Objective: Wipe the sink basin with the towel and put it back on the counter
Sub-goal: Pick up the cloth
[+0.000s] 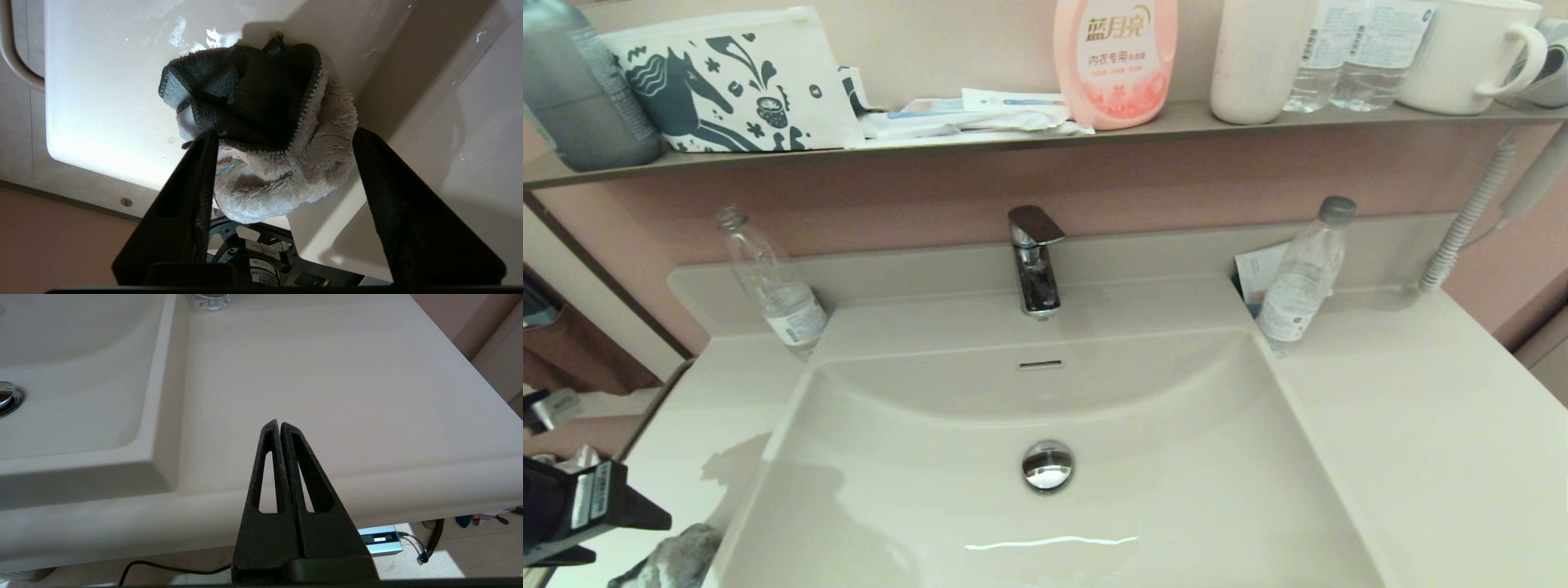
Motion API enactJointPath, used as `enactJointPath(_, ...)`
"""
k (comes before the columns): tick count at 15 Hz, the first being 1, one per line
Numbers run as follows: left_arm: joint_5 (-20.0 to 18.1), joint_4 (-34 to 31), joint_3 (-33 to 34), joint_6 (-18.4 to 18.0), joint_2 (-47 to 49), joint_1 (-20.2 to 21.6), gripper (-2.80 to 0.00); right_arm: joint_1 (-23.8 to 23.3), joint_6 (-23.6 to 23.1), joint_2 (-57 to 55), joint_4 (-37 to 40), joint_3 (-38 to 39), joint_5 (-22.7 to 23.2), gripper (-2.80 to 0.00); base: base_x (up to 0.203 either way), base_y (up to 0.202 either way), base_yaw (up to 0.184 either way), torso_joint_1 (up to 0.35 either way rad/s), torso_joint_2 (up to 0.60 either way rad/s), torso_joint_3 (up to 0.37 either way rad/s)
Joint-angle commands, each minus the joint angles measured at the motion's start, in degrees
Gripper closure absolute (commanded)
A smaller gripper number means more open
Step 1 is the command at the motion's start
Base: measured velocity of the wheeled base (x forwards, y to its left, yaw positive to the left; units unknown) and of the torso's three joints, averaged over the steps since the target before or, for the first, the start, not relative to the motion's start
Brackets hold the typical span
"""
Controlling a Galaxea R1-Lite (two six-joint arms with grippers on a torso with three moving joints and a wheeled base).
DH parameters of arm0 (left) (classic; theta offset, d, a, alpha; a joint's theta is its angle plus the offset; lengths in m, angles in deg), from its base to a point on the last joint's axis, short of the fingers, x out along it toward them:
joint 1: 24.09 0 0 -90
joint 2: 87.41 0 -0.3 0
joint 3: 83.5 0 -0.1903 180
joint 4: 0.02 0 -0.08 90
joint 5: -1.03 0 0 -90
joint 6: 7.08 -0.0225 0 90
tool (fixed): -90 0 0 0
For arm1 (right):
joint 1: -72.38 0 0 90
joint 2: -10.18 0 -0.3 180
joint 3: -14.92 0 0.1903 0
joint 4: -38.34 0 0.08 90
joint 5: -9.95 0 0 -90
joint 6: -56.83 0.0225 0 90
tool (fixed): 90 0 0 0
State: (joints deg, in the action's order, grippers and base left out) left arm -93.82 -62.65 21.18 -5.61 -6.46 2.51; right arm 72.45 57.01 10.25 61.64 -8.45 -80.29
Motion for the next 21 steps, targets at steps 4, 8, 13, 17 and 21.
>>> enactJointPath(4, -0.06, -0.07, 3.86, -0.09, -0.52, 1.7, -2.8, 0.01, -0.01, -0.07, -0.01, 0.0, -0.02, 0.0, 0.0, 0.0, 0.0, 0.0, 0.0, 0.0)
enactJointPath(8, -1.94, 0.24, 6.47, -0.66, -0.47, 2.48, -2.8, 0.01, -0.01, -0.07, -0.01, 0.0, -0.02, 0.0, 0.0, 0.0, 0.0, 0.0, 0.0, 0.0)
enactJointPath(13, -2.25, 0.59, 9.01, -2.23, -0.09, 3.98, -2.8, 0.01, -0.01, -0.07, -0.01, 0.0, -0.02, 0.0, 0.0, 0.0, 0.0, 0.0, 0.0, 0.0)
enactJointPath(17, -3.59, 2.89, 11.67, -2.19, 0.51, 4.41, -2.8, 0.01, -0.01, -0.07, -0.01, 0.0, -0.02, 0.0, 0.0, 0.0, 0.0, 0.0, 0.0, 0.0)
enactJointPath(21, -5.94, 7.19, 13.63, -2.0, 2.07, 4.42, -2.8, 0.01, -0.01, -0.07, -0.01, 0.0, -0.02, 0.0, 0.0, 0.0, 0.0, 0.0, 0.0, 0.0)
